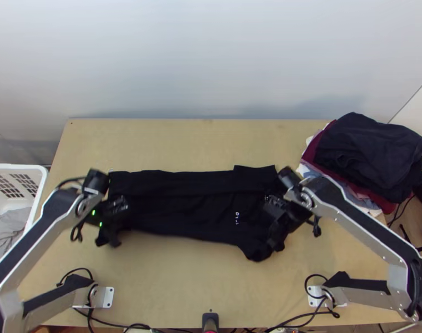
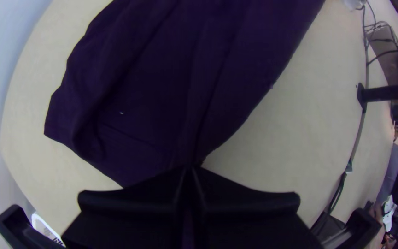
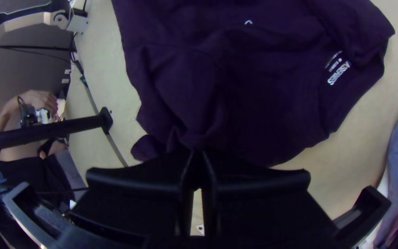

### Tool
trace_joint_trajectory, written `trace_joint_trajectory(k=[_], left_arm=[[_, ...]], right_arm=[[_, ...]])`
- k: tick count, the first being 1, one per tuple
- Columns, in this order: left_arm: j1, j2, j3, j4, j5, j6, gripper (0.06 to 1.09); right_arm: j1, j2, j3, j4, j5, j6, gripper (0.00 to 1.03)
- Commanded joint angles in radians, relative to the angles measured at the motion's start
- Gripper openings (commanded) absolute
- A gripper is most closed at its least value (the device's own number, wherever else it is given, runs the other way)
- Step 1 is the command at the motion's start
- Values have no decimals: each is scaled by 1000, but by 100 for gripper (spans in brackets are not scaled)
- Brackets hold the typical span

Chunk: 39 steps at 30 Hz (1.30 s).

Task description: Fold the t-shirt

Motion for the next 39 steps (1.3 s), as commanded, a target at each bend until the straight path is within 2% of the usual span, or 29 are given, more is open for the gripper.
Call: trace_joint_trajectory(k=[1, 5, 13, 25, 26, 28, 29, 30, 32, 37, 39], left_arm=[[82, 266, 168, 112, -7, 30, 10], [86, 401, 268, 152, -8, 22, 10], [62, 542, 328, 226, -40, 27, 10], [85, 622, 309, 318, -114, 70, 11], [86, 622, 309, 319, -116, 70, 14], [88, 622, 312, 319, -131, 68, 35], [91, 619, 314, 321, -134, 67, 36], [94, 612, 317, 318, -134, 59, 43], [94, 586, 315, 315, -134, 42, 68], [119, 516, 363, 299, -137, 45, 80], [145, 505, 390, 259, -136, 53, 95]], right_arm=[[-170, 90, 88, -2, 0, -66, 3], [-224, 172, 172, -2, 0, -77, 3], [-261, 377, 351, 4, 0, -83, 3], [-295, 555, 405, 107, 6, -83, 3], [-298, 561, 405, 119, 6, -82, 3], [-304, 575, 414, 125, 6, -79, 3], [-304, 580, 417, 125, 6, -74, 3], [-304, 581, 419, 125, 5, -73, 3], [-302, 578, 414, 125, 5, -74, 3], [-302, 575, 417, 127, 6, -77, 3], [-302, 577, 416, 127, 6, -77, 3]])
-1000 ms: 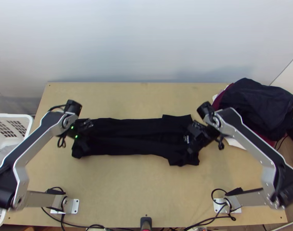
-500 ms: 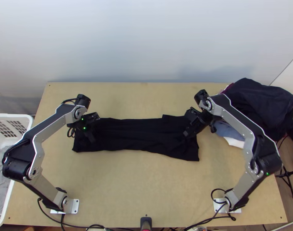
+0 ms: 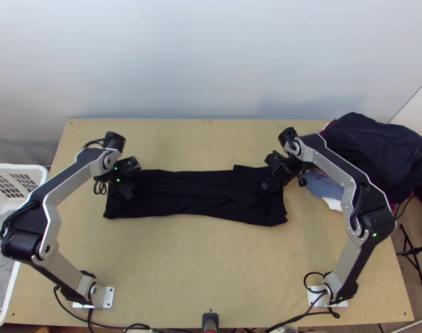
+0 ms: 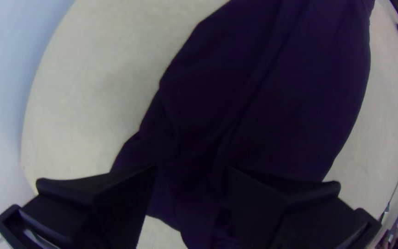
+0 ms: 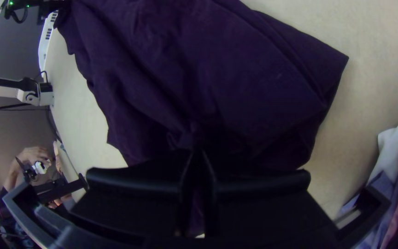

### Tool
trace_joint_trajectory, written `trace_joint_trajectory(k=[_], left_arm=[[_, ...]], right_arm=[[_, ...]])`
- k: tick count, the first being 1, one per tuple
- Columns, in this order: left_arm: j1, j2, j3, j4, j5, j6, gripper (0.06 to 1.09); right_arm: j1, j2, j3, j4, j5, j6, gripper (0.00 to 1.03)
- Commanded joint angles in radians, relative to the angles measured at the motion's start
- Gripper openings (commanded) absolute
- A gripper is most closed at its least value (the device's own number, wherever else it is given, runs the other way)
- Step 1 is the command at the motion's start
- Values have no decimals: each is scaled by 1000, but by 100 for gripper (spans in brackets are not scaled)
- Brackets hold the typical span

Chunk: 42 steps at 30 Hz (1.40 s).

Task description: Fold the t-shirt

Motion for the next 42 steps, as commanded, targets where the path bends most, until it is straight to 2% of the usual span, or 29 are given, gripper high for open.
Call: trace_joint_trajectory(k=[1, 7, 13, 15, 19, 21, 23, 26, 28, 30, 37, 39, 40, 42], left_arm=[[56, -56, 64, -69, -4, 7, 100], [140, -76, 62, -104, -4, 51, 100], [238, -71, 61, -27, -7, 93, 100], [261, -55, 99, -53, -9, 54, 100], [284, 1, 188, -242, 21, -120, 100], [309, 4, 196, -288, 77, -193, 100], [336, 10, 193, -337, 136, -243, 100], [379, -6, 170, -383, 217, -268, 100], [395, -29, 154, -420, 234, -275, 100], [410, -61, 127, -435, 257, -271, 100], [441, -71, 75, -435, 332, -315, 100], [441, -64, 73, -434, 358, -341, 100], [439, -59, 73, -432, 366, -352, 100], [441, -48, 75, -431, 381, -374, 100]], right_arm=[[0, 11, 4, 8, -1, 1, 3], [7, 10, 1, 14, -1, 4, 3], [9, 5, -2, 18, -1, 5, 3], [9, 5, -2, 18, -1, 5, 3], [14, 2, -1, 26, -3, 14, 5], [15, -9, 5, 26, -3, 22, 20], [14, -19, 11, 26, -1, 47, 42], [12, -32, 28, 18, 2, 73, 67], [12, -49, 61, -28, 6, 99, 89], [20, -73, 107, -75, 22, 99, 97], [10, -139, 189, -130, 55, 103, 98], [29, -159, 197, -136, 54, 133, 98], [46, -171, 200, -136, 54, 153, 95], [90, -194, 197, -135, 54, 168, 78]])
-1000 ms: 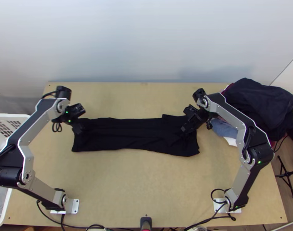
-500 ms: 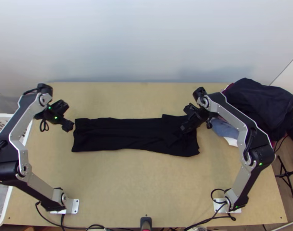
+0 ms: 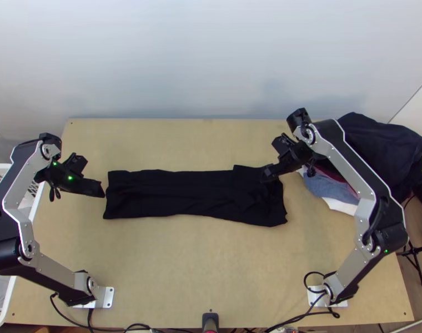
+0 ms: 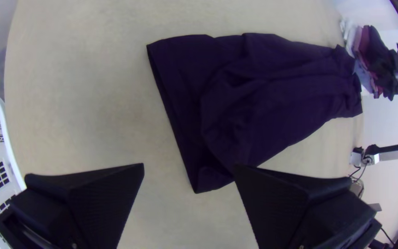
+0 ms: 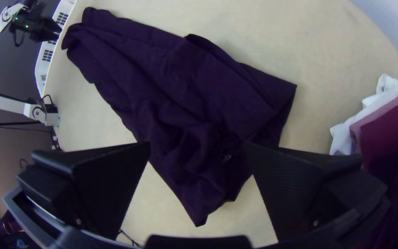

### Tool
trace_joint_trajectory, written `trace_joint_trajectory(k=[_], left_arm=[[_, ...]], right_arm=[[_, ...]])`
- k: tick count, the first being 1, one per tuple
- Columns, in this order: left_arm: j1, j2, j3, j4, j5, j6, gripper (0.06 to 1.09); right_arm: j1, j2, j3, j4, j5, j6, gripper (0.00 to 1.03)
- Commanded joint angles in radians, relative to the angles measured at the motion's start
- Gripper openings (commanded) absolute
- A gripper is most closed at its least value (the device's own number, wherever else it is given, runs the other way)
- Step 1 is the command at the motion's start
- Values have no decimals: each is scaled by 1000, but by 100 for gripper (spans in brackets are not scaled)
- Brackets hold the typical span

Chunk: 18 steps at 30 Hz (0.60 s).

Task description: Fold the t-shirt

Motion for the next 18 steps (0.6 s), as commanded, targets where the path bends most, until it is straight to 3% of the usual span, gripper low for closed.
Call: trace_joint_trajectory(k=[1, 5, 7, 18], left_arm=[[16, 19, -16, -5, 67, -62, 100], [17, 46, -10, 16, 84, -88, 100], [20, 63, -8, 16, 121, -102, 100], [20, 161, 4, 59, 222, -149, 100]], right_arm=[[81, -69, 34, -17, 8, 49, 66], [123, -69, -10, 41, -6, 41, 20], [135, -64, -55, 84, -22, 32, 3], [170, -26, -225, 230, -49, 6, 3]])
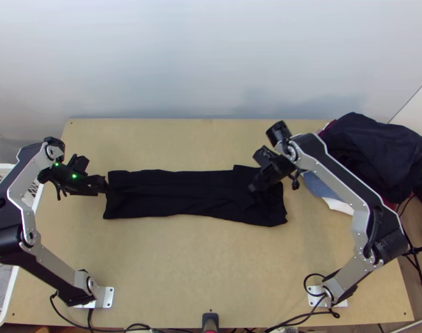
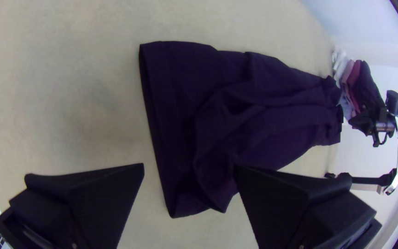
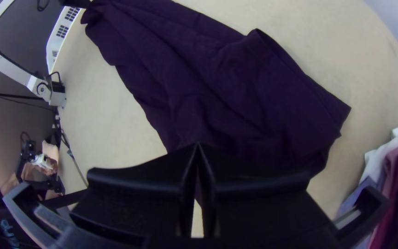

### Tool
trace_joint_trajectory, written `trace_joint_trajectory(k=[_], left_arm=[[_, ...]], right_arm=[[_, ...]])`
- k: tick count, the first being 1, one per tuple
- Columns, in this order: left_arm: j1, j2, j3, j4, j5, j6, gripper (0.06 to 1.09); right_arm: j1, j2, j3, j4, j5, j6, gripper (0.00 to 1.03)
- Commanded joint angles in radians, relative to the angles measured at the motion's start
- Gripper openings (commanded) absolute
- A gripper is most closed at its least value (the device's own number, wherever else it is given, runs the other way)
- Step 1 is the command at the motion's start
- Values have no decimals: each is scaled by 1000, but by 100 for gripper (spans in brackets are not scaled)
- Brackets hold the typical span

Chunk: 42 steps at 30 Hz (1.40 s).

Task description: Fold the t-shirt

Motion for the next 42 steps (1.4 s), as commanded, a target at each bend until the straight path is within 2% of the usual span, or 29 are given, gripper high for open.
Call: trace_joint_trajectory(k=[1, 7, 14, 42], left_arm=[[2, 63, 8, 15, 65, -23, 100], [2, 68, 25, 11, 102, -46, 100], [-2, 77, 30, 8, 145, -57, 100], [9, 128, -27, 110, 127, -52, 100]], right_arm=[[15, 32, -85, 99, -10, -16, 3], [-23, 83, -134, 185, -8, -38, 3], [-40, 121, -149, 214, -8, -58, 3], [-42, 104, -166, 220, -8, -53, 3]])
